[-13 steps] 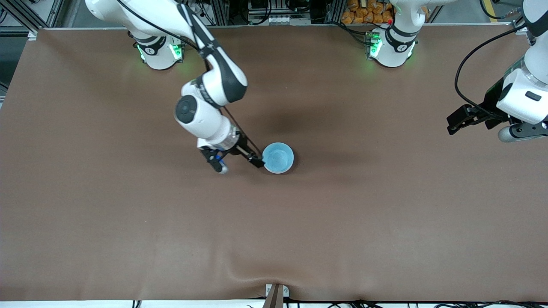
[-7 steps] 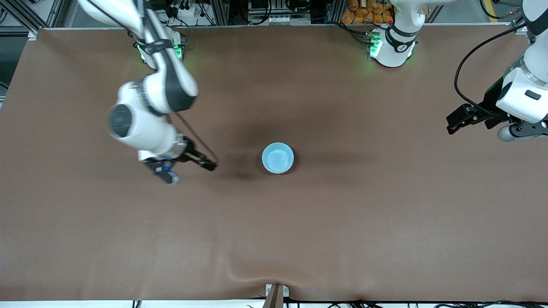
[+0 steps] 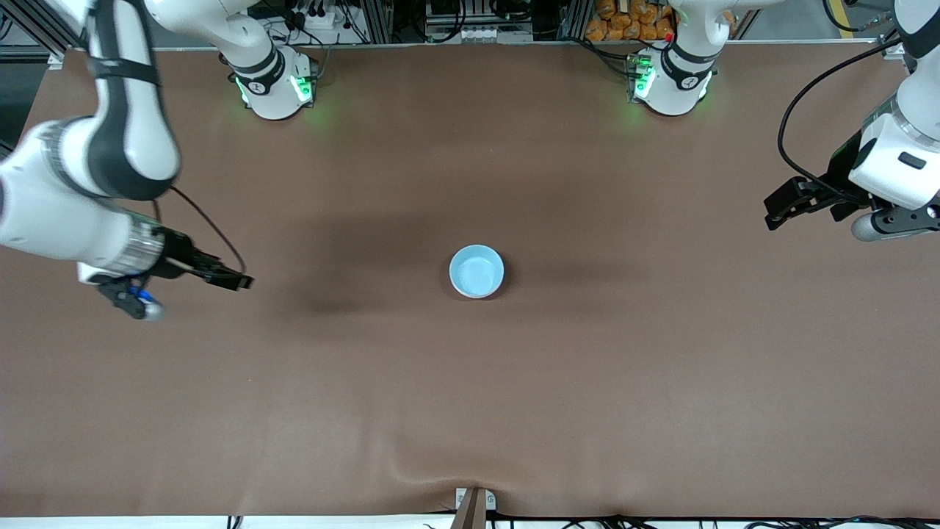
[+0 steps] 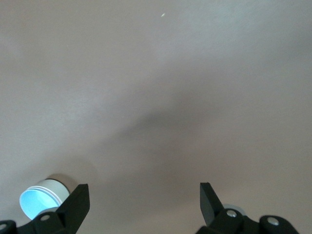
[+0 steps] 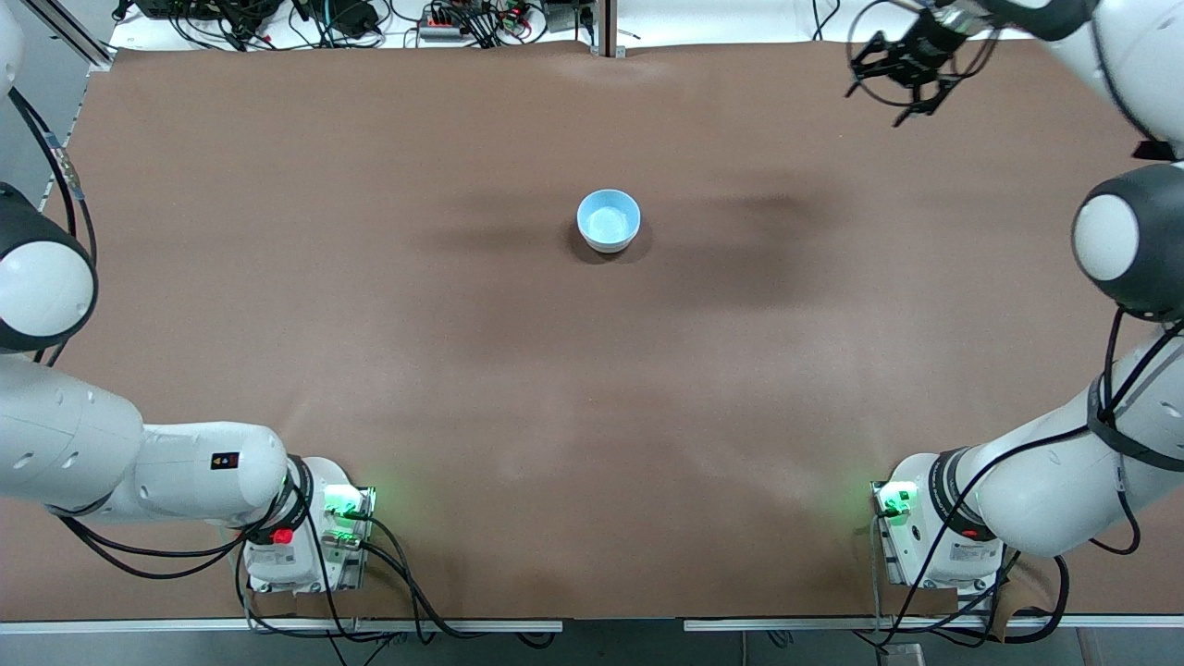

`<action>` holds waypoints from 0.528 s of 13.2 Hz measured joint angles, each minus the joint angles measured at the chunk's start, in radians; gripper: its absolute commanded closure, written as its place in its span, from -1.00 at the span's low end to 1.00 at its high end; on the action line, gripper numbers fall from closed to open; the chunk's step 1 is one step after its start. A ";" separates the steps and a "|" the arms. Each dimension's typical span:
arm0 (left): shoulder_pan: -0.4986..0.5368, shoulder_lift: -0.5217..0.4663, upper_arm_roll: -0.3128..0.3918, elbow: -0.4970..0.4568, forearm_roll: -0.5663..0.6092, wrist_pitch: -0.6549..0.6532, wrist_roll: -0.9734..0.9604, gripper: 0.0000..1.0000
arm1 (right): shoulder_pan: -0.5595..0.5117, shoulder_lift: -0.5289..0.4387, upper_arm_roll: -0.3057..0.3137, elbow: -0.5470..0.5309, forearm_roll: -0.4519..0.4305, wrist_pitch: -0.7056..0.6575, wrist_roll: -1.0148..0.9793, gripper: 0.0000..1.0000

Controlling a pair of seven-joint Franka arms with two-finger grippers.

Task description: Stack pink and blue bowls on white bowl

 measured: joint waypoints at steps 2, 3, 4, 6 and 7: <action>0.000 0.000 -0.001 0.000 0.000 0.000 0.004 -1.00 | -0.110 -0.052 0.100 0.000 -0.117 -0.024 -0.015 -1.00; 0.000 -0.001 -0.001 0.000 0.000 -0.001 0.004 -1.00 | -0.161 -0.080 0.156 0.000 -0.164 -0.042 -0.020 -1.00; 0.000 -0.001 -0.002 0.000 0.000 -0.001 0.005 -1.00 | -0.212 -0.106 0.214 0.001 -0.202 -0.057 -0.034 -1.00; 0.000 -0.001 -0.004 0.000 0.000 -0.005 0.005 -1.00 | -0.323 -0.148 0.324 0.004 -0.260 -0.079 -0.097 -1.00; 0.000 -0.001 -0.006 0.000 0.000 -0.006 0.006 -1.00 | -0.373 -0.162 0.364 0.013 -0.280 -0.098 -0.142 -1.00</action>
